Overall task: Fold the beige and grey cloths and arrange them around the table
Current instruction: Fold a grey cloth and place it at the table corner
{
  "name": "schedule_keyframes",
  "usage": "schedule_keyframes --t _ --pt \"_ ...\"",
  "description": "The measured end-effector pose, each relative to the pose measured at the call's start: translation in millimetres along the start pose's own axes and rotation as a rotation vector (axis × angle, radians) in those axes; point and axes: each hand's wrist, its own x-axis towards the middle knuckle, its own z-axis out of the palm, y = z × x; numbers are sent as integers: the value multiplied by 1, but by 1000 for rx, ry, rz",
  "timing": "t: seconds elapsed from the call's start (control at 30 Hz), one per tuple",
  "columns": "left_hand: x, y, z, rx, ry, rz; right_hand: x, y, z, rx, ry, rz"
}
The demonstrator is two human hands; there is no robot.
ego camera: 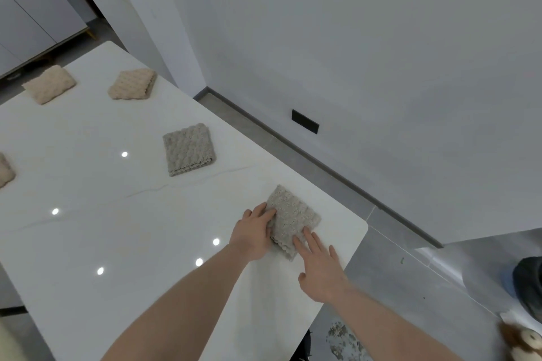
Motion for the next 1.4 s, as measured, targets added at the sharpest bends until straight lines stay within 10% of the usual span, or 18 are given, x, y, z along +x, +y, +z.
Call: schedule_keyframes --t 0.27,0.53,0.9,1.13,1.4 --pt "17 5 -10 97 -147 4 14 11 -17 -9 -19 -2" --pt "-25 0 9 103 159 229 -12 4 11 -27 33 -96" --pt "-34 19 -9 184 -304 -18 -12 -10 -9 -54 -230 28" --pt "-103 35 4 -88 -33 8 -48 -13 6 74 -310 16" --pt "-254 -64 55 -223 55 -378 -91 -44 53 46 -319 20"
